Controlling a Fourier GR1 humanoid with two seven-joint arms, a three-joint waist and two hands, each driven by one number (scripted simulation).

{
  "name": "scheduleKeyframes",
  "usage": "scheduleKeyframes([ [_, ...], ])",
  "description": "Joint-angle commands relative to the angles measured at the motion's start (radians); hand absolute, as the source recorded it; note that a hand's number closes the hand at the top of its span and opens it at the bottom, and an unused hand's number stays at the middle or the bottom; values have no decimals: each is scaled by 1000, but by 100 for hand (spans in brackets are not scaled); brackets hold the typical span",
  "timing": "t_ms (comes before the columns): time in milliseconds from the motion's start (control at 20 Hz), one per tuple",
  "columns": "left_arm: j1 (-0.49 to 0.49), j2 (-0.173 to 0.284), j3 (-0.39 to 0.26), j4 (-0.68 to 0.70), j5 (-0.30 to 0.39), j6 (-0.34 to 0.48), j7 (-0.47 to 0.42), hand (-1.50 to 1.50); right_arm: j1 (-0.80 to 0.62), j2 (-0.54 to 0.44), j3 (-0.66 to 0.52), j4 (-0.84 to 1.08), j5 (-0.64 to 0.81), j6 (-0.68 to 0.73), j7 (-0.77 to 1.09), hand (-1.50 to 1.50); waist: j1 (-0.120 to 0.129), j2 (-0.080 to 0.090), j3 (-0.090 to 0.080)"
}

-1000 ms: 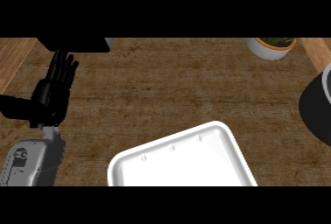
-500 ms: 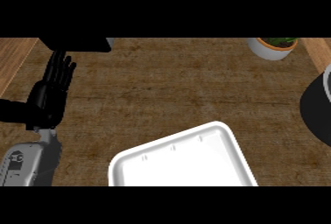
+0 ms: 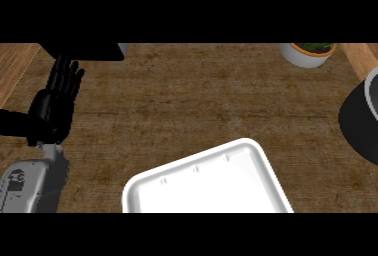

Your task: Pick the eggplant from the tray and place it in the pot

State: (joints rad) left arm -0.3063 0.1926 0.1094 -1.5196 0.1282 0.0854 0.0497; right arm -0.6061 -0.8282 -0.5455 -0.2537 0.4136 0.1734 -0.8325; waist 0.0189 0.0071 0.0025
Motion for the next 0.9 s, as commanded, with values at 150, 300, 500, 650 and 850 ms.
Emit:
scheduleKeyframes([
  [150, -65, 13, 31, 46, 6, 10, 16, 0, 5, -83, -124, 80, -138, 173, 20, -150, -11, 3, 1],
  [300, 25, -8, 7, 6, 8, -14, -31, 0, 37, -99, -171, 107, -178, 158, -3, -150, 8, 6, 3],
  [500, 39, -36, -33, -59, -21, 22, 10, 0, 73, -180, -212, 118, -220, 245, 4, -150, 10, 5, 5],
  [650, 7, 3, 8, -11, 12, -16, 3, 0, 79, -235, -245, 127, -256, 330, 32, -150, 5, 10, 7],
  [850, 23, -5, 9, 8, 12, -28, -47, 0, 140, -191, -254, 115, -264, 269, -21, -150, 8, 15, 10],
])
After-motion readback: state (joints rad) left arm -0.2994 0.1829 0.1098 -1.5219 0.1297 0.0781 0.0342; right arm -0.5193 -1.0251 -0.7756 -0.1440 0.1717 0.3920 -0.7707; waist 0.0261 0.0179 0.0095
